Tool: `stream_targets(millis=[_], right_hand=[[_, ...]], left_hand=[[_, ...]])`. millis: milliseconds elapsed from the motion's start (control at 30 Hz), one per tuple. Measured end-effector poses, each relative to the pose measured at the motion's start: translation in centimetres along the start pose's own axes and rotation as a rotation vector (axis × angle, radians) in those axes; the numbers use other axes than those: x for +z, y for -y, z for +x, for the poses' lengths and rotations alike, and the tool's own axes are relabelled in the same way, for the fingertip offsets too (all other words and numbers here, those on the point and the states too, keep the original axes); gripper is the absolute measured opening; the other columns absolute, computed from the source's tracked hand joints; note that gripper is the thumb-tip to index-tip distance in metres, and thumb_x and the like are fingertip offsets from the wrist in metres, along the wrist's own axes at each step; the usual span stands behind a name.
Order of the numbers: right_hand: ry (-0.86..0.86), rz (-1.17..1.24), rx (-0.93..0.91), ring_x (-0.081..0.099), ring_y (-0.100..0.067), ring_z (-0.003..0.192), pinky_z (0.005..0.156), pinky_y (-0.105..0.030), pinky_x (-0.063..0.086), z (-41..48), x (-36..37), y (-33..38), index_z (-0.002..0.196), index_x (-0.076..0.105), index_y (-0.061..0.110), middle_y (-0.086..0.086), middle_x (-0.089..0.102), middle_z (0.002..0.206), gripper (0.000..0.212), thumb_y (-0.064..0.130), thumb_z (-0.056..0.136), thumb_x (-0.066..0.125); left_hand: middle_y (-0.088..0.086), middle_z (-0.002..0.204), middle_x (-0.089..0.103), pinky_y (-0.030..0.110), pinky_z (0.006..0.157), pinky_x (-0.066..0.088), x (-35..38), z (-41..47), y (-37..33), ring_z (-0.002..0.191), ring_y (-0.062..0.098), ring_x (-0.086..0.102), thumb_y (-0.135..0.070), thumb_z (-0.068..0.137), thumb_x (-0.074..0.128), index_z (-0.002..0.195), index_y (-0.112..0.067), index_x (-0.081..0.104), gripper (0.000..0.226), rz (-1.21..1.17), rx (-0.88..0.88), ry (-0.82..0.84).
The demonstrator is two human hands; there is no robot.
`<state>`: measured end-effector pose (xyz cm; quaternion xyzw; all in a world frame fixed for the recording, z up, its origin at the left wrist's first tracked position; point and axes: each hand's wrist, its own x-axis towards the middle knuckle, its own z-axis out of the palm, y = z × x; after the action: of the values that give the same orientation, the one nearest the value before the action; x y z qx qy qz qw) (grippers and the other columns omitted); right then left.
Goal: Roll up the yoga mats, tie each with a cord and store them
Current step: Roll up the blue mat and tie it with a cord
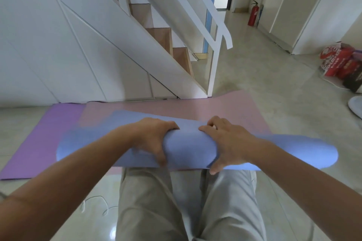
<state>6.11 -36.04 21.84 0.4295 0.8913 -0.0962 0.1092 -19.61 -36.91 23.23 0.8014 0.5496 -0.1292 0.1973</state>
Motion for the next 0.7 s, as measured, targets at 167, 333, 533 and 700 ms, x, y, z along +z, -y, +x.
stream_targets(millis=[167, 333, 533, 700], right_hand=[[0.209, 0.176, 0.032, 0.052, -0.014, 0.115, 0.097, -0.033, 0.044, -0.9, -1.0, -0.3, 0.138, 0.035, 0.038, 0.017, 0.051, 0.128, 0.101, 0.058, 0.052, 0.084], [0.326, 0.473, 0.124, 0.056, -0.009, 0.105, 0.097, -0.037, 0.045, 1.7, -1.4, -2.7, 0.120, 0.049, 0.039, 0.017, 0.056, 0.117, 0.079, 0.048, 0.049, 0.083], [0.242, 0.294, 0.054, 0.042, -0.013, 0.123, 0.102, -0.038, 0.041, 1.4, -1.2, -1.2, 0.144, 0.030, 0.039, 0.016, 0.036, 0.135, 0.103, 0.064, 0.057, 0.079], [0.038, 0.048, -0.003, 0.044, -0.018, 0.124, 0.099, -0.036, 0.042, 0.2, 0.4, 0.4, 0.147, 0.023, 0.030, 0.009, 0.037, 0.135, 0.115, 0.064, 0.053, 0.081]], left_hand=[[-0.016, 0.122, 0.058, 0.032, 0.093, 0.045, 0.7, -0.8, -1.2, 0.113, 0.013, 0.057, -0.057, 0.040, 0.082, 0.131, -0.042, 0.045, 0.099, -0.236, 0.027, 0.254], [-0.004, 0.135, 0.036, 0.039, 0.097, 0.043, 3.7, -2.1, -2.5, 0.116, 0.023, 0.048, -0.073, 0.051, 0.076, 0.151, -0.032, 0.006, 0.128, 0.353, 0.033, -0.156], [-0.014, 0.120, 0.053, 0.033, 0.090, 0.046, 1.6, -0.1, 0.0, 0.106, 0.015, 0.057, -0.058, 0.045, 0.083, 0.135, -0.039, 0.037, 0.102, -0.022, -0.019, -0.012], [-0.015, 0.115, 0.063, 0.038, 0.095, 0.054, 0.0, 1.8, 1.5, 0.106, 0.011, 0.063, -0.049, 0.032, 0.088, 0.122, -0.037, 0.053, 0.097, -0.392, -0.060, 0.289]])
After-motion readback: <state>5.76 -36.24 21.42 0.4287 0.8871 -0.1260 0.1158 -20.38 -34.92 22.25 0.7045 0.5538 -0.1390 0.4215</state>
